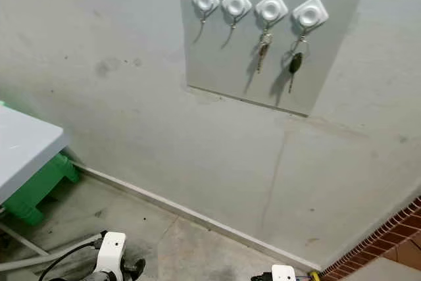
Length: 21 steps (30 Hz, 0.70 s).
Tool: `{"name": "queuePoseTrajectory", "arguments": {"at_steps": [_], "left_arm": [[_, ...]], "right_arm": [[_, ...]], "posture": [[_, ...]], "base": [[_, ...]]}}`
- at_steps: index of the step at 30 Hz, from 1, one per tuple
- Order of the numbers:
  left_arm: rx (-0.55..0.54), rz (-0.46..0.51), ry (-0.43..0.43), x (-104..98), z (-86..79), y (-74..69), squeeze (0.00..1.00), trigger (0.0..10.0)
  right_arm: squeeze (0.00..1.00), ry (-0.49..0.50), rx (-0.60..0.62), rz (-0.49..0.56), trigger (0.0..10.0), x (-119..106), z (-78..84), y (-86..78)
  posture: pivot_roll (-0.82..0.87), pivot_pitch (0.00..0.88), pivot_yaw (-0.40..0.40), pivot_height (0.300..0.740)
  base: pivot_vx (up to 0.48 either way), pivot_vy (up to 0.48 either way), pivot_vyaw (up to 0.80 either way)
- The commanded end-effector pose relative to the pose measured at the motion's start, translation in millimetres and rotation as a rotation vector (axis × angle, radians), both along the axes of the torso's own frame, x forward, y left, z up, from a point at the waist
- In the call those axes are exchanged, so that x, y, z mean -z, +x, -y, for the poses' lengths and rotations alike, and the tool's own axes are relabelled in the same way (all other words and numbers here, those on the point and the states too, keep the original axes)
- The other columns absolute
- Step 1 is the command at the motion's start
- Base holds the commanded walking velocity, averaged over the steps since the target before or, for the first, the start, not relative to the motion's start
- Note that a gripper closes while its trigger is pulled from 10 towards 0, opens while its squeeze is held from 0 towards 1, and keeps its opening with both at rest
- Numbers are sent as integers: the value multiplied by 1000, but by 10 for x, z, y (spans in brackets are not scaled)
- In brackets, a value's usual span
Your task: Hang keys on a hook
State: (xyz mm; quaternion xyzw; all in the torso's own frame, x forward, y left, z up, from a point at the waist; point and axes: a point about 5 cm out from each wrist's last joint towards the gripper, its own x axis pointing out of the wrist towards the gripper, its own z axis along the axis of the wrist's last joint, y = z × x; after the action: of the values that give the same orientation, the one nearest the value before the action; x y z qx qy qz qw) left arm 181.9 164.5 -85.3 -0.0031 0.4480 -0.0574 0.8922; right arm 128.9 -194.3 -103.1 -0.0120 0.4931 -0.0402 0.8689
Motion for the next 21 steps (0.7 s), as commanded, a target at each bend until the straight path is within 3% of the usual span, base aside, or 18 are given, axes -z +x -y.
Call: {"name": "queuePoseTrajectory", "arguments": {"at_steps": [1,21], "left_arm": [[6,-8,9,1,-2,4,0,10000],[41,-23,33,25,0,-44,0,10000]], "right_arm": [[0,15,-24,-34,10000,31,-72,-53],[0,-5,-70,-43,10000,22,-47,-29]], "posture": [[-48,0,30,740],[-36,0,20,740]], "base": [[0,0,800],[0,0,800]]}}
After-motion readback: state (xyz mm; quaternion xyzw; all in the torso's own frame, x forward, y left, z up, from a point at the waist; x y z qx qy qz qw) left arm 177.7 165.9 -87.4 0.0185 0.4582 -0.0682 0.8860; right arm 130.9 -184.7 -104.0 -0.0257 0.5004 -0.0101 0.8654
